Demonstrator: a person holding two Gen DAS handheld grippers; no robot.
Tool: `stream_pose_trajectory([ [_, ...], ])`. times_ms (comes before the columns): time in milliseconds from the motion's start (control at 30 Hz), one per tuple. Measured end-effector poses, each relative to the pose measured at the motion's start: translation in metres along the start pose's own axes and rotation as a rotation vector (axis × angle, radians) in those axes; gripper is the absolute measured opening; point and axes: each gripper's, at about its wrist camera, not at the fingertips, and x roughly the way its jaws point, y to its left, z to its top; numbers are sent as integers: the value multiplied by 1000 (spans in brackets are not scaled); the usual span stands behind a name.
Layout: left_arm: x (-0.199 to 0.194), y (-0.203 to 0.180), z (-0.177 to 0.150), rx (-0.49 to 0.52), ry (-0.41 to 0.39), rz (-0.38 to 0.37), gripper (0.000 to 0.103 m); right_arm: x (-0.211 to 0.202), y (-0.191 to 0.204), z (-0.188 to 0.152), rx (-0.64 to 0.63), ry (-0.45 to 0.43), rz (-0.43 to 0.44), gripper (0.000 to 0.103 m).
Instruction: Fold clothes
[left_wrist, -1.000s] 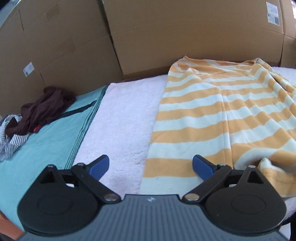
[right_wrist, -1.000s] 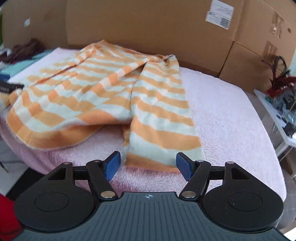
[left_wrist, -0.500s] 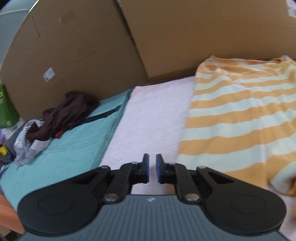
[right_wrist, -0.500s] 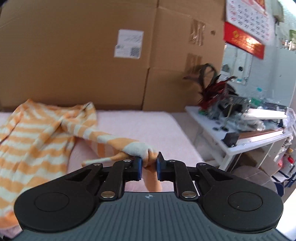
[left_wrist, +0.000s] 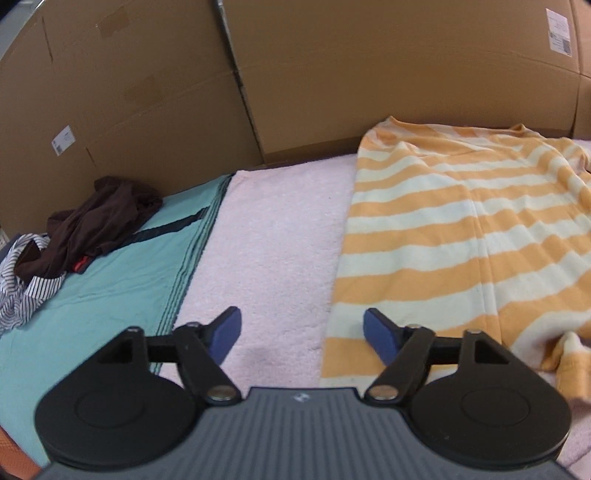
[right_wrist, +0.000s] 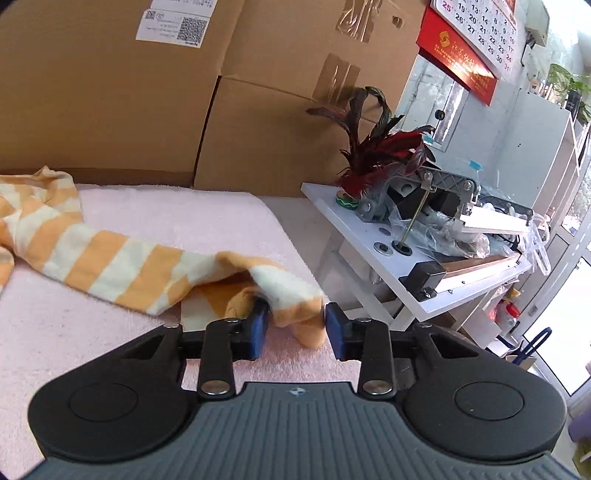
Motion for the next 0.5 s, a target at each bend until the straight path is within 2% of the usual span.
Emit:
stream_pose_trajectory([
  [67, 2, 1, -1, -19, -1, -4, 96, -25, 0, -8, 4, -50, 39, 40],
  [100, 4, 2, -2, -29, -2, -5, 96, -39, 2, -13, 11, -79, 81, 47],
  [167, 6, 6, 0, -78, 6, -66, 83, -69, 3, -24, 28, -109, 223, 61],
  [233, 5, 5, 3, -98, 7, -138, 52, -78, 11, -35, 39, -77, 344, 64],
  [300, 4, 0, 5, -102, 5, -180, 40, -87, 19, -46, 49, -45, 462, 63],
  [467, 6, -2, 4, -149, -2, -196, 40, -87, 56, -58, -13, -21, 489, 63],
  [500, 6, -3, 4, -151, -9, -192, 34, -86, 61, -58, -12, -16, 500, 63],
])
